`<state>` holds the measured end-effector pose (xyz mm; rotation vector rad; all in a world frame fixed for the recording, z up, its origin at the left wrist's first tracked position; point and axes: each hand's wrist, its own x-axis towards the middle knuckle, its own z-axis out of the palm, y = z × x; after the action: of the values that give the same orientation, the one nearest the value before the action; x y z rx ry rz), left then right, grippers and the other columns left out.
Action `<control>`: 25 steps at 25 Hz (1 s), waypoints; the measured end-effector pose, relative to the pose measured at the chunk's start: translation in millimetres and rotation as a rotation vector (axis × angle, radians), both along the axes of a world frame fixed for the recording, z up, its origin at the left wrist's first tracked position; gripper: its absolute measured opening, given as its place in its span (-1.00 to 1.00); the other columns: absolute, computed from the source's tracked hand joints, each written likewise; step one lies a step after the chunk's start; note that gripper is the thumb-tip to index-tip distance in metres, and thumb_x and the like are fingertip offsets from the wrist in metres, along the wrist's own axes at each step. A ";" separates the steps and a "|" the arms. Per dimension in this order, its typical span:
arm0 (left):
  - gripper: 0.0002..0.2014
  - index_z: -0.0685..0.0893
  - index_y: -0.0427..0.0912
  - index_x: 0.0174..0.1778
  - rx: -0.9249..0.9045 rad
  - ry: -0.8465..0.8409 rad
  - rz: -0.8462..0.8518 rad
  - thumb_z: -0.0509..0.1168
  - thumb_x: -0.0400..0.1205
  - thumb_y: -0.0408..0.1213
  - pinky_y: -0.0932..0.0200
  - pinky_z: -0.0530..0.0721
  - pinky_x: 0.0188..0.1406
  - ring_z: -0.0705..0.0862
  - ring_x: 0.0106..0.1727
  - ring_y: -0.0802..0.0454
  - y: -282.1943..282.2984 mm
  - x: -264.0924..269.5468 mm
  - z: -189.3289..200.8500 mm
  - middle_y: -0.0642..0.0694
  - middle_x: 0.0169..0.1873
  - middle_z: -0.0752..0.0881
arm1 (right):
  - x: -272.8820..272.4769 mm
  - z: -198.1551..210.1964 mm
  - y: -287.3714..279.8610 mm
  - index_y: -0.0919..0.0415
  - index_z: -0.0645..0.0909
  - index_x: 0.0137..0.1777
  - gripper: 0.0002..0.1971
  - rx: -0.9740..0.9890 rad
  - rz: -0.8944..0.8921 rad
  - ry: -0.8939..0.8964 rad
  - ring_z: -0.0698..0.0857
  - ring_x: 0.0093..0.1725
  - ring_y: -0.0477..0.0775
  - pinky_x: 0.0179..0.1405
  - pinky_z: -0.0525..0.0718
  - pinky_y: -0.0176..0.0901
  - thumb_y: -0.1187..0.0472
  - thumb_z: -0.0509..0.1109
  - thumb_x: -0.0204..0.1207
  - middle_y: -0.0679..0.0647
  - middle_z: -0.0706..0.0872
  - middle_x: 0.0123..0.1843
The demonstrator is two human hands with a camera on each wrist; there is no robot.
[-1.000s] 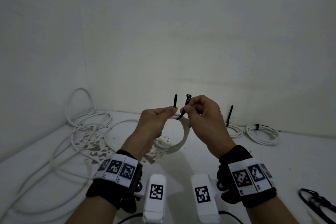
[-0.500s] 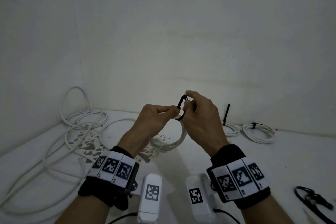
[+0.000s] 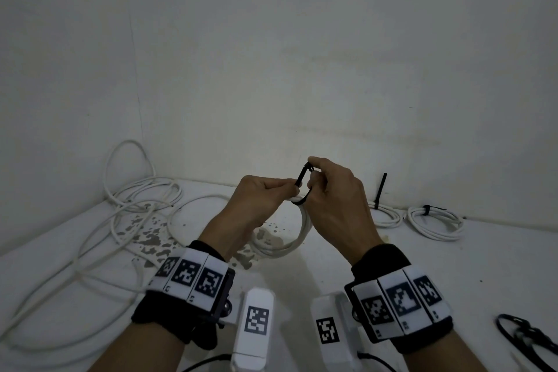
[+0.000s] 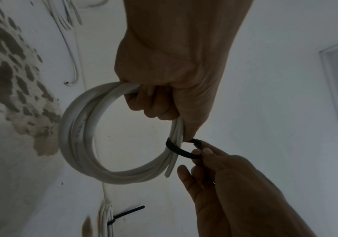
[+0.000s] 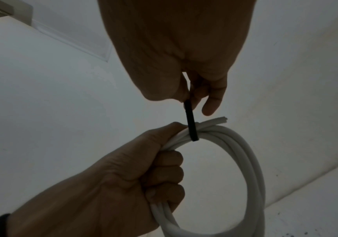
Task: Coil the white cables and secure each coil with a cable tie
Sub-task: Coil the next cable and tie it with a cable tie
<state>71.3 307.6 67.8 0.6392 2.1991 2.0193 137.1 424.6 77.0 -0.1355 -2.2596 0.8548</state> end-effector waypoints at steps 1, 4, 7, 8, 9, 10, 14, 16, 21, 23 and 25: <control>-0.87 0.84 -0.01 -0.02 -0.009 0.002 -0.003 0.41 0.61 -0.28 0.43 0.23 -0.75 0.24 -0.75 0.23 0.0 0.1 -0.2 0.09 -0.51 0.74 | -0.1 -0.6 0.6 0.23 0.57 0.49 -0.60 0.004 0.000 -0.002 0.49 -0.09 -0.01 -0.05 0.40 -0.23 0.35 0.10 0.72 0.04 0.64 -0.05; -0.85 0.83 0.03 -0.04 -0.046 0.026 -0.006 0.40 0.61 -0.30 0.45 0.30 -0.73 0.32 -0.70 0.25 -1.9 -1.0 0.1 -0.02 -0.41 0.79 | 2.2 0.1 -1.0 0.24 0.56 0.49 -0.60 0.055 0.012 -0.038 0.54 -0.05 0.04 -0.04 0.44 -0.20 0.37 0.12 0.71 0.09 0.68 -0.01; -0.83 0.86 0.12 -0.16 -0.114 0.109 0.004 0.41 0.57 -0.28 0.31 0.62 -0.29 0.69 -0.25 0.04 -1.8 -4.4 1.0 0.05 -0.23 0.87 | 5.4 6.1 -3.9 0.30 0.54 0.46 -0.64 0.187 0.006 -0.097 0.64 0.11 0.17 0.07 0.56 -0.10 0.36 0.18 0.70 0.20 0.73 0.13; -0.81 0.85 0.16 -0.21 -0.145 0.144 0.018 0.42 0.55 -0.27 0.14 0.69 -0.16 0.75 -0.16 -0.11 -2.1 -5.4 1.2 0.14 -0.27 0.86 | 6.4 6.9 -3.6 0.32 0.56 0.40 -0.69 0.212 0.003 -0.104 0.66 0.07 0.17 0.06 0.58 -0.11 0.35 0.19 0.70 0.18 0.74 0.08; -0.79 0.84 0.19 -0.25 -0.172 0.174 0.036 0.42 0.54 -0.26 -0.01 0.74 -0.08 0.79 -0.11 -0.21 -2.3 -5.8 1.8 0.22 -0.31 0.84 | 6.9 6.7 -2.5 0.31 0.59 0.34 -0.72 0.196 0.003 -0.104 0.67 -0.04 0.11 -0.04 0.58 -0.21 0.33 0.19 0.71 0.12 0.73 -0.03; -0.79 0.84 0.20 -0.27 -0.189 0.187 0.050 0.42 0.53 -0.26 -0.08 0.75 -0.04 0.80 -0.09 -0.25 -2.7 -6.6 1.8 0.24 -0.32 0.83 | 7.5 6.4 -1.1 0.27 0.61 0.29 -0.75 0.135 0.009 -0.105 0.65 -0.18 -0.01 -0.21 0.55 -0.37 0.31 0.17 0.72 0.02 0.68 -0.15; -0.79 0.84 0.22 -0.29 -0.196 0.207 0.026 0.42 0.53 -0.24 -0.04 0.70 -0.08 0.78 -0.09 -0.30 -3.6 -6.6 0.9 0.15 -0.31 0.85 | 4.9 4.4 6.8 0.13 0.70 0.15 -0.78 -0.058 0.053 -0.120 0.66 -0.36 -0.15 -0.39 0.55 -0.50 0.25 0.21 0.71 -0.03 0.72 -0.26; -0.76 0.83 0.25 -0.32 -0.169 0.212 0.007 0.43 0.56 -0.24 -0.06 0.71 0.00 0.78 -0.04 -0.29 -3.2 -5.2 1.8 0.17 -0.31 0.85 | 5.9 7.4 9.6 0.13 0.73 0.07 -0.83 -0.142 0.098 -0.125 0.71 -0.39 -0.09 -0.31 0.69 -0.34 0.24 0.29 0.68 0.05 0.79 -0.30; -0.83 0.87 -0.01 -0.10 -0.102 0.207 -0.055 0.36 0.65 -0.27 0.49 0.50 -0.38 0.60 -0.55 0.35 -2.9 4.8 13.0 0.13 -0.59 0.74 | 10.2 9.8 13.1 0.16 0.80 -0.14 -0.95 -0.333 0.142 0.027 0.74 -0.42 -0.07 -0.40 0.82 0.09 0.22 0.53 0.54 0.00 0.79 -0.27; -0.84 0.85 -0.11 0.01 -0.061 0.183 -0.061 0.34 0.67 -0.25 0.51 0.44 -0.48 0.48 -0.72 0.35 -1.0 8.9 13.5 -0.02 -0.57 0.73 | 6.9 8.7 13.3 0.07 0.81 -0.20 -0.95 -0.249 0.058 0.184 0.77 -0.27 -0.06 -0.27 0.82 0.08 0.21 0.58 0.47 -0.12 0.78 -0.18; -0.81 0.86 -0.09 0.02 -0.041 0.198 -0.049 0.37 0.66 -0.15 0.51 0.35 -0.63 0.39 -0.75 0.25 1.6 8.2 10.5 -0.08 -0.41 0.81 | 5.5 7.9 11.2 0.10 0.77 -0.23 -0.90 -0.177 0.014 0.301 0.74 -0.19 -0.16 -0.23 0.75 -0.26 0.29 0.58 0.46 -0.15 0.76 -0.18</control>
<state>79.5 309.1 78.3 0.9147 2.2989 1.9581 142.6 435.8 84.9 -0.0666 -1.9071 1.0111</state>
